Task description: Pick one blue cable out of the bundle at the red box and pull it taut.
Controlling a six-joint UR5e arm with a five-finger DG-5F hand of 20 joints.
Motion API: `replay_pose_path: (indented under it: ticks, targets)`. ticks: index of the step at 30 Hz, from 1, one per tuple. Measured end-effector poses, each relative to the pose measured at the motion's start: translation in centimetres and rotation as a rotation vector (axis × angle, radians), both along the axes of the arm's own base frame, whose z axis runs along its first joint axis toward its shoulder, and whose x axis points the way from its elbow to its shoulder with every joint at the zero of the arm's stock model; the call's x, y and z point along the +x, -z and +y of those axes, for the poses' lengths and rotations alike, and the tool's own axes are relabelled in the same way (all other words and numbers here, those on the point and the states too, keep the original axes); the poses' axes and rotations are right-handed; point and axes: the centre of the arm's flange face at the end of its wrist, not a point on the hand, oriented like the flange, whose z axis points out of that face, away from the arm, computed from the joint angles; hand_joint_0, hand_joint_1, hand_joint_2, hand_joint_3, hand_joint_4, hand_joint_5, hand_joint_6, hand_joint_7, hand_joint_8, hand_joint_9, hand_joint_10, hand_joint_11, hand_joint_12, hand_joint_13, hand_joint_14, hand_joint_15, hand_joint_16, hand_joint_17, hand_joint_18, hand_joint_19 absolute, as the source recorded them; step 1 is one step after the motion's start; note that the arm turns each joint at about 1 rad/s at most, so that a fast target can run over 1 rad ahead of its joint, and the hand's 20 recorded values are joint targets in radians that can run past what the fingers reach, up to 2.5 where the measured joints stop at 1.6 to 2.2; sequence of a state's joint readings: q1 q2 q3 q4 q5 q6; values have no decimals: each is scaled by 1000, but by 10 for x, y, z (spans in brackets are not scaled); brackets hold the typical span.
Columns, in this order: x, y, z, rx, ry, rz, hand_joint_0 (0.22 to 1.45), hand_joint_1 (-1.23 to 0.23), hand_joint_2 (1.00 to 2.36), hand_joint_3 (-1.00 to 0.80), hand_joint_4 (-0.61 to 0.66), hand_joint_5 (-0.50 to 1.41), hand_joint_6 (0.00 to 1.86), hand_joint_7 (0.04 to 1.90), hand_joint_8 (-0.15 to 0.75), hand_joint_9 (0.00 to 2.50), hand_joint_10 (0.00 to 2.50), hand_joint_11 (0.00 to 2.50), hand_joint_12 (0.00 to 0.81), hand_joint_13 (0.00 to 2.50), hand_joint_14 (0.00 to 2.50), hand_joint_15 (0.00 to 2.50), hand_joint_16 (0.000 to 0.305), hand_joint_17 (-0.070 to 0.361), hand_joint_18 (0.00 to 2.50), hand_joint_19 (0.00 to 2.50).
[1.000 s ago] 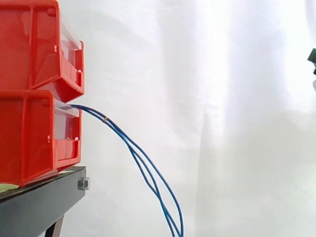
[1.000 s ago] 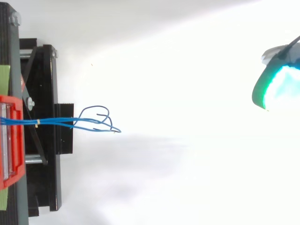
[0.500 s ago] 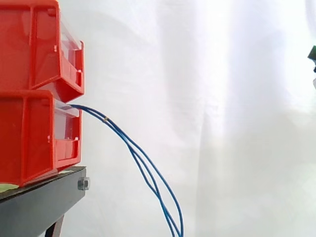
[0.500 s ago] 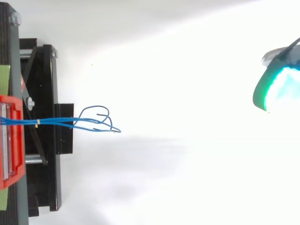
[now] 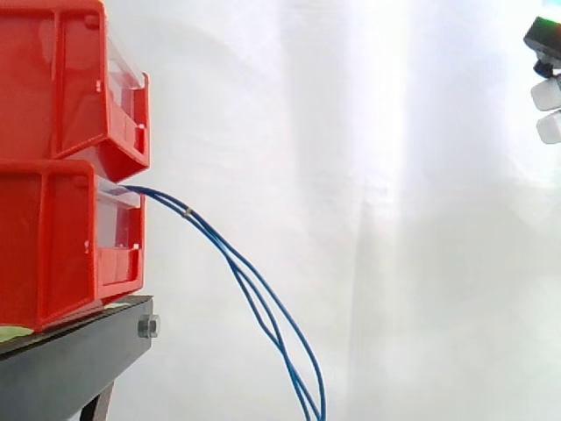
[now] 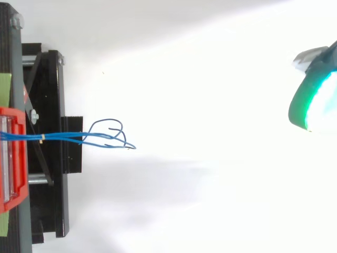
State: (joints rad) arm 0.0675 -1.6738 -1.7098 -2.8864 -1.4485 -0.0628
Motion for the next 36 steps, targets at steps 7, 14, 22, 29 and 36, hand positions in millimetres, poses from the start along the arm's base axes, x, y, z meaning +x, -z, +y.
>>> replay_pose_path:
  ticks: [7, 14, 22, 29, 36]
  targets:
    - [5, 2, 3, 2, -8, -17, 545, -571, 1000, -498, 269, -226, 502, 708, 303, 318, 0, 14, 389, 235, 1, 0, 64, 143, 255, 178]
    - [8, 0, 7, 4, -11, -40, 545, -571, 1000, -497, 270, -226, 502, 706, 303, 315, 0, 13, 390, 237, 0, 0, 63, 143, 263, 183]
    - [15, 2, 11, 3, -5, -65, 546, -571, 1000, -499, 268, -227, 502, 708, 304, 318, 0, 20, 390, 237, 0, 0, 63, 142, 261, 183]
    - [27, 15, 15, 8, 5, -77, 546, -570, 1000, -496, 270, -226, 502, 711, 303, 320, 0, 24, 391, 238, 0, 0, 63, 142, 268, 182]
    - [29, 16, 19, 7, 18, -81, 546, -570, 1000, -497, 271, -226, 502, 709, 304, 322, 0, 29, 391, 239, 0, 0, 63, 142, 264, 183]
